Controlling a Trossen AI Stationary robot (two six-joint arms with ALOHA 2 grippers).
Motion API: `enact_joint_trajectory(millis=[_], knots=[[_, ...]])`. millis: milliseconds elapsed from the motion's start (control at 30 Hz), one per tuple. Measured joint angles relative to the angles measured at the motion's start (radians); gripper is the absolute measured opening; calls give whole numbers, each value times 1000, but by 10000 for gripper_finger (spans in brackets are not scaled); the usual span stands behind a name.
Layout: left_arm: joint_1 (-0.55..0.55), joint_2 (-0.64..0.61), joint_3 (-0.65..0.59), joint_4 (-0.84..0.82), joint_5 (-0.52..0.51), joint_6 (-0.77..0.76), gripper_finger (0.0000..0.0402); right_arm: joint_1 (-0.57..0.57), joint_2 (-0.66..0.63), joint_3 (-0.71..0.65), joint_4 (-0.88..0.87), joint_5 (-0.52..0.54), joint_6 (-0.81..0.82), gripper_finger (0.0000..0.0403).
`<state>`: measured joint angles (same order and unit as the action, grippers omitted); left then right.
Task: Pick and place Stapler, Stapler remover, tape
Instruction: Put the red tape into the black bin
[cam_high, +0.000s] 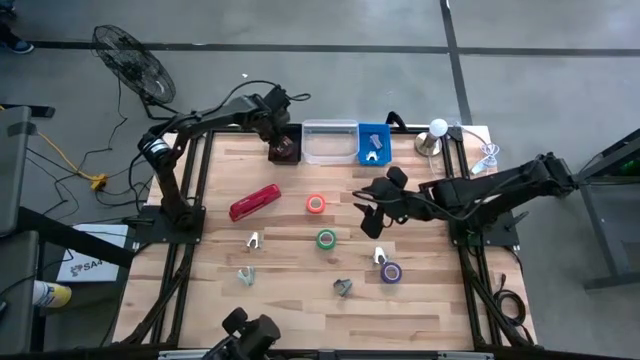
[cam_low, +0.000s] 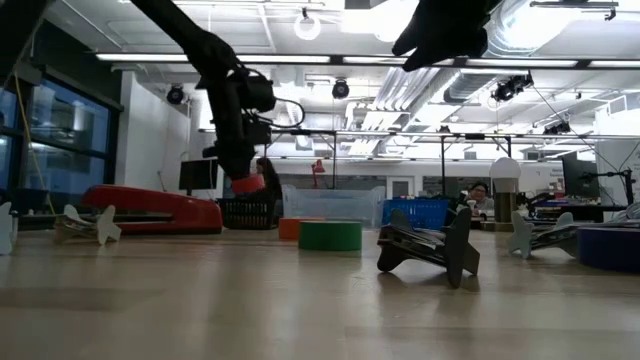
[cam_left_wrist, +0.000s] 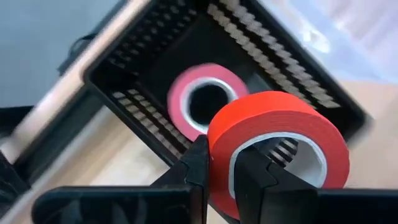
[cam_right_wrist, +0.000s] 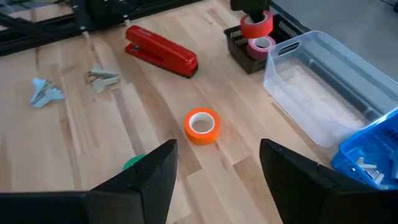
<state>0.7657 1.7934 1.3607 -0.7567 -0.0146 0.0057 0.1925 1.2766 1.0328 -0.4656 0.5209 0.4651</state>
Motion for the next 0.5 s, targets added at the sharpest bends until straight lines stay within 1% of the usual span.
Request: enact_joint_trajectory(millis=[233, 333, 500], knots=[[-8, 30, -1, 22, -98, 22, 36, -30, 0, 0, 0, -15, 6, 220], [-25, 31, -1, 40, -108, 61, 36, -37, 0, 0, 0, -15, 9, 220], [-70, 31, -1, 59, -165, 137, 36, -46, 0, 0, 0, -15, 9, 220]])
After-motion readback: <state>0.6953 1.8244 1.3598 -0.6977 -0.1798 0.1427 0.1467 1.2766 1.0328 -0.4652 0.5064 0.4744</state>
